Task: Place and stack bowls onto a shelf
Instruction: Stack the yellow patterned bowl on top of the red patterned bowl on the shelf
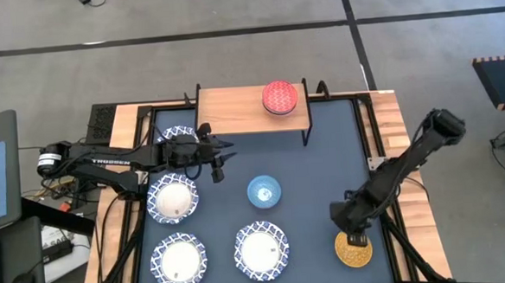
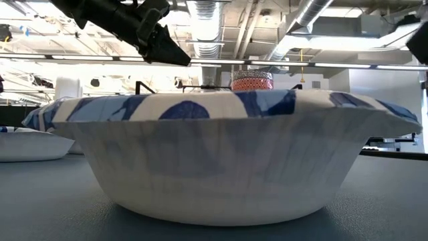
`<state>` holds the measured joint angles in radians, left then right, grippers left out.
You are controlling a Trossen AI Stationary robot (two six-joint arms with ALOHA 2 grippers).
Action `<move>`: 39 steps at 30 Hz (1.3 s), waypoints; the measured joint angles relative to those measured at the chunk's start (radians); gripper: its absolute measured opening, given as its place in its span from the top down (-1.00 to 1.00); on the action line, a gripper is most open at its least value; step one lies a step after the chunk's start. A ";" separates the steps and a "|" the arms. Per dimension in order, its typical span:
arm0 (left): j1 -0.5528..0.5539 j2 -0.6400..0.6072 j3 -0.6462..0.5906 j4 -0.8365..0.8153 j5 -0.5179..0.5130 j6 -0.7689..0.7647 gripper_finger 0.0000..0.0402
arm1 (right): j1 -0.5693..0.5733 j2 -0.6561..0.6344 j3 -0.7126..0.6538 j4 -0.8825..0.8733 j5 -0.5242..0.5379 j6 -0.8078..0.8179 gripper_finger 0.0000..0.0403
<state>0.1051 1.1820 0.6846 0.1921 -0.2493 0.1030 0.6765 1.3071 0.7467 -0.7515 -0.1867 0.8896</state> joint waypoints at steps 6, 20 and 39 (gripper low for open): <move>0.003 0.000 0.000 0.002 -0.001 0.009 0.36 | -0.042 0.090 0.000 -0.001 -0.028 -0.093 0.31; 0.021 0.056 0.001 0.112 0.057 -0.059 0.36 | -0.314 -0.080 0.069 -0.089 0.281 -0.368 0.80; -0.005 0.279 0.114 0.260 -0.114 -0.018 0.36 | -0.742 -0.157 0.241 0.577 0.988 -0.909 0.78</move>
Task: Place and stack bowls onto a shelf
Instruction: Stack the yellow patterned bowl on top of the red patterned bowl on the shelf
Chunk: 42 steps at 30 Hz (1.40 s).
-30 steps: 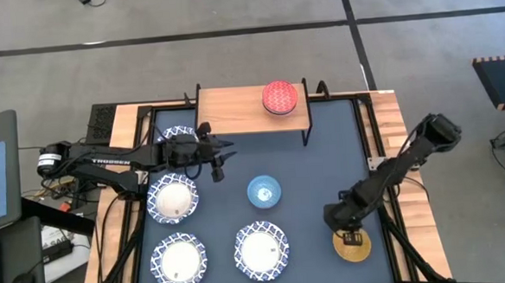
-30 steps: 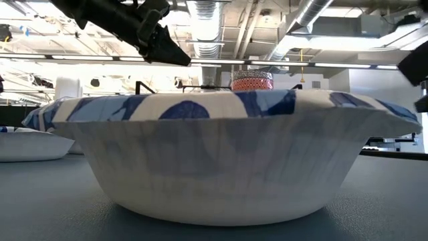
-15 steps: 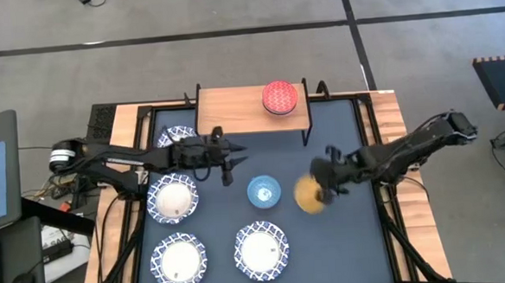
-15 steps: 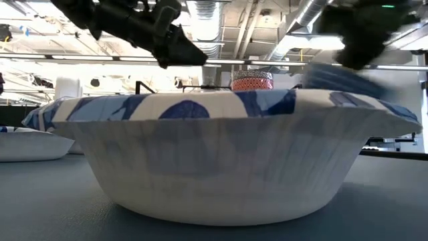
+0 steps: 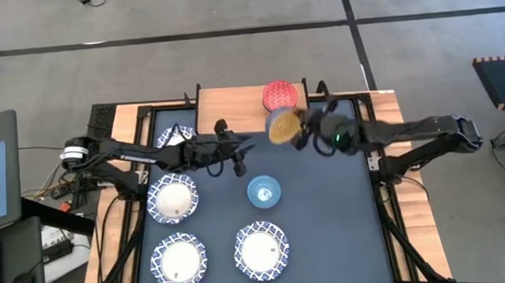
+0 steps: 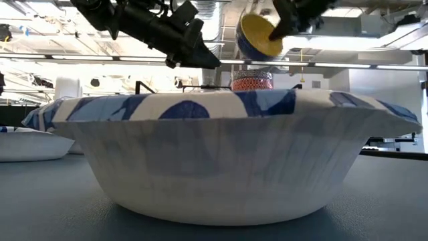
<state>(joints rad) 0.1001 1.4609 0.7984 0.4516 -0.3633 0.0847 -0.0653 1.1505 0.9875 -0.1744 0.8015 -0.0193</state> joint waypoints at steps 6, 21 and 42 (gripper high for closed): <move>-0.001 -0.011 -0.001 -0.075 -0.004 -0.002 0.36 | -0.219 0.044 0.192 -0.096 -0.178 -0.013 0.78; -0.002 -0.011 -0.001 -0.173 0.224 -0.045 0.36 | -0.589 0.406 0.685 -0.687 -0.719 0.082 0.78; -0.001 -0.011 -0.001 -0.219 0.227 -0.078 0.36 | -0.641 0.528 0.809 -0.822 -0.866 0.030 0.25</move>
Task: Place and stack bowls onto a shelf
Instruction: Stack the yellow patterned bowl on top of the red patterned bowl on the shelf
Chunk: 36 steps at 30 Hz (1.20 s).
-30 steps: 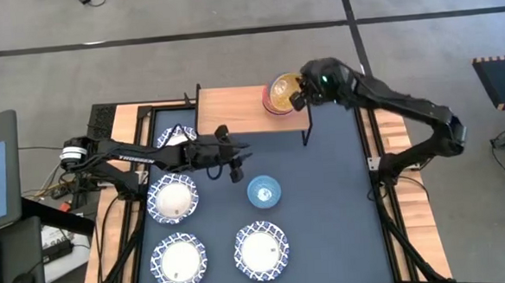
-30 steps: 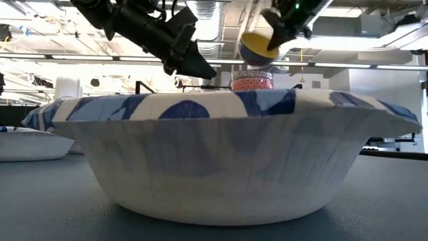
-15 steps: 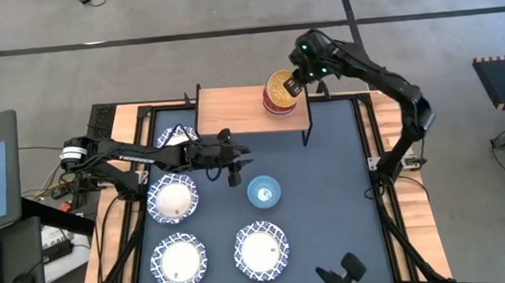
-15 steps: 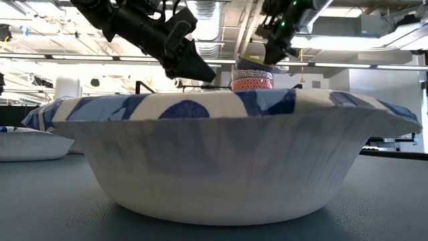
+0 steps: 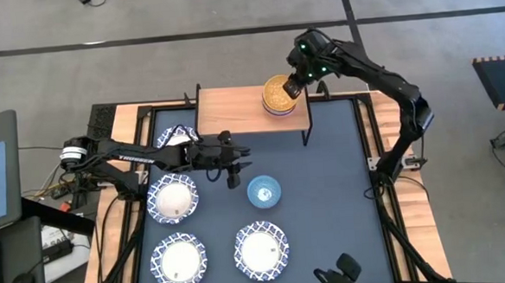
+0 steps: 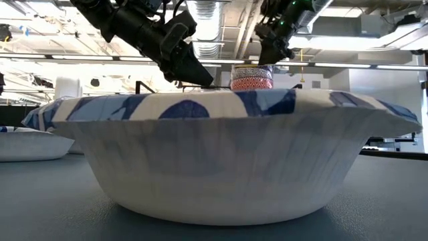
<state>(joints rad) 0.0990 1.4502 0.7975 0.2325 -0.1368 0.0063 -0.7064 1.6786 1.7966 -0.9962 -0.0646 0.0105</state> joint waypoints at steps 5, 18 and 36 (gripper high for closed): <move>0.001 0.000 0.000 0.001 -0.023 0.007 0.36 | -0.009 -0.012 0.000 -0.038 -0.041 0.005 0.18; 0.001 0.003 0.000 -0.006 -0.036 0.029 0.36 | -0.010 -0.034 -0.001 -0.031 -0.045 -0.011 0.48; 0.001 0.004 0.000 -0.014 -0.062 0.035 0.36 | -0.046 0.001 -0.001 -0.053 -0.164 -0.012 0.61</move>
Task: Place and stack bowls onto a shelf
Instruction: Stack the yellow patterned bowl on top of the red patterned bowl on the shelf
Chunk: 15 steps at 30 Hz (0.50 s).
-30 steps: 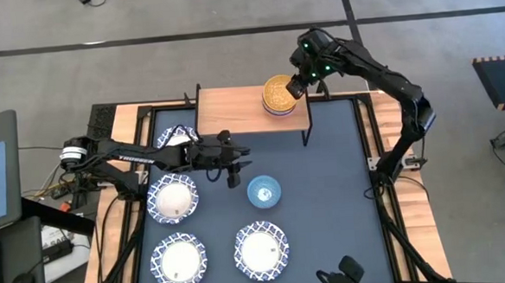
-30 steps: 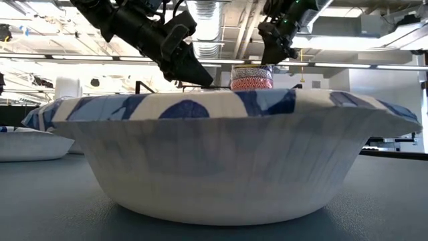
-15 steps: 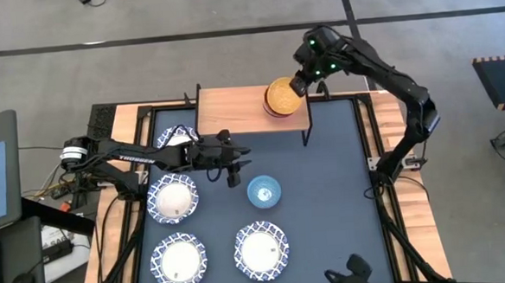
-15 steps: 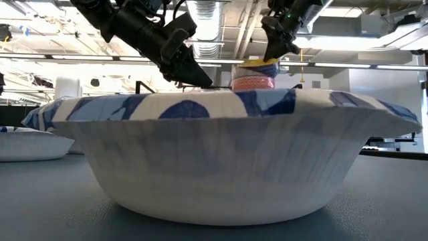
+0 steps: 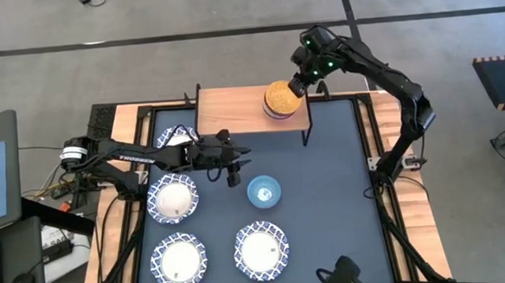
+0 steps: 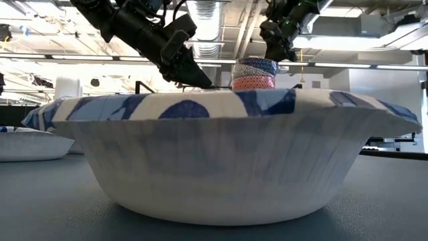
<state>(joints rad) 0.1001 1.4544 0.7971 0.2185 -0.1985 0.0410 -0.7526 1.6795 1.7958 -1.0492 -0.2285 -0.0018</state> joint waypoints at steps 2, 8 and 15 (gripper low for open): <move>0.000 0.000 0.000 -0.005 0.000 0.000 0.36 | 0.007 0.004 -0.001 -0.013 0.000 -0.005 0.64; 0.000 0.000 0.000 -0.035 -0.050 0.000 0.36 | 0.032 -0.006 -0.001 -0.020 -0.002 -0.013 0.65; -0.003 -0.002 0.000 -0.085 -0.050 -0.001 0.36 | 0.045 -0.040 -0.001 -0.007 -0.010 -0.026 0.65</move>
<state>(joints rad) 0.0976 1.4528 0.7971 0.1334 -0.2483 0.0399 -0.7072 1.6399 1.7950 -1.0564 -0.2381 -0.0276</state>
